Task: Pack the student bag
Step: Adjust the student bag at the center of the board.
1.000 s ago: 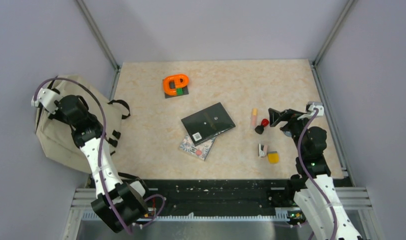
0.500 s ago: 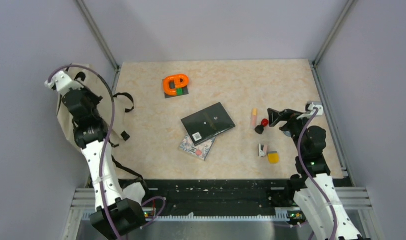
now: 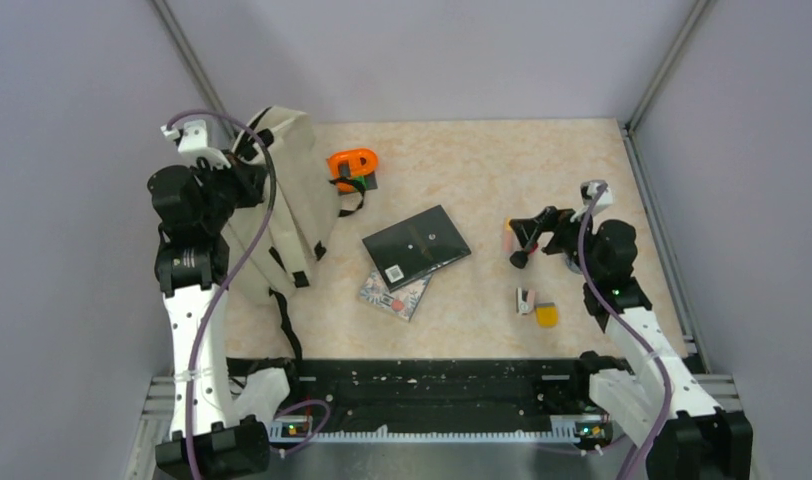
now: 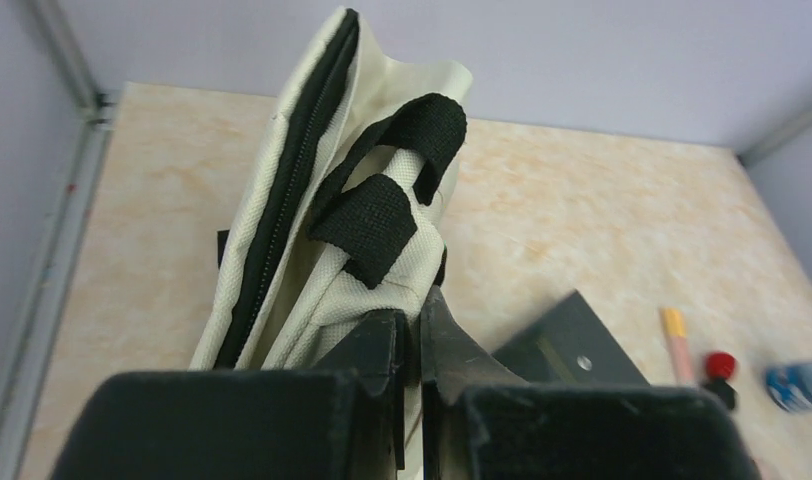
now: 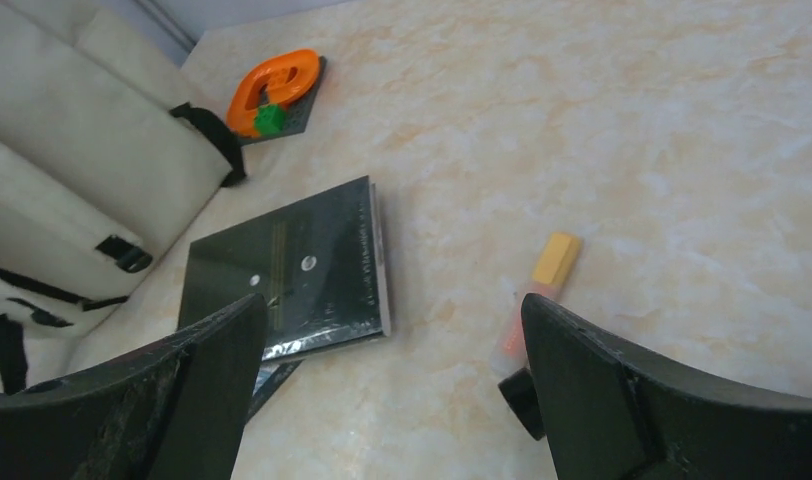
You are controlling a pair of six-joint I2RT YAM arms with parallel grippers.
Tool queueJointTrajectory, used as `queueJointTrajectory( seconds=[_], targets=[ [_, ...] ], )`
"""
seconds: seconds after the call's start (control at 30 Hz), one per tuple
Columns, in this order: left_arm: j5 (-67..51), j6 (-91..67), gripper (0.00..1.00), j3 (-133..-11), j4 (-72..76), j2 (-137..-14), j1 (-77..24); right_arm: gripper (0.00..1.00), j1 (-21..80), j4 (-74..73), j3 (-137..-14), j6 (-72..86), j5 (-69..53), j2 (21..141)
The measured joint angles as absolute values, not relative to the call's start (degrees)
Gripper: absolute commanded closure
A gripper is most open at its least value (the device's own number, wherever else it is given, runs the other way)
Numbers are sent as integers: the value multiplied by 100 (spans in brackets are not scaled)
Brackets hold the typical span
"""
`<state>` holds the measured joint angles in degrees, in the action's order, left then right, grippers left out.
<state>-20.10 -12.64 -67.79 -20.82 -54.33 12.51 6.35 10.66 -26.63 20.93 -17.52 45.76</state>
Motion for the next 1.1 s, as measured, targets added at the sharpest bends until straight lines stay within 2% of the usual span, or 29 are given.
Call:
queueJointTrajectory(
  seconds=[0.2, 0.37, 0.53, 0.57, 0.7, 0.93, 1.1],
  targets=[
    [-3138, -1387, 100, -6759, -2086, -5157, 1221, 5, 1131, 1433, -3048, 2139, -2703, 5293],
    [-3651, -1382, 100, -6580, -1935, -4685, 1201, 5, 2272, 1525, -3723, 1765, -2943, 5935],
    [-3920, -1398, 100, -6541, -1684, -4692, 1199, 6, 2963, 1809, -4471, 1389, -2943, 6650],
    [-3964, -1411, 100, -6501, -1643, -4705, 1199, 8, 3035, 1874, -4595, 1345, -2910, 6801],
    [-3944, -1553, 100, -6309, -1476, -4713, 1201, 12, 3332, 1900, -5087, 1264, -2491, 7363],
    [-3430, -2528, 100, -5647, -589, -4650, 1201, 8, 4729, 2569, -5216, 1400, -869, 7767],
    [-3188, -3153, 100, -5450, -314, -4665, 1194, 7, 5522, 3177, -5489, 1227, -528, 8368]
  ],
)
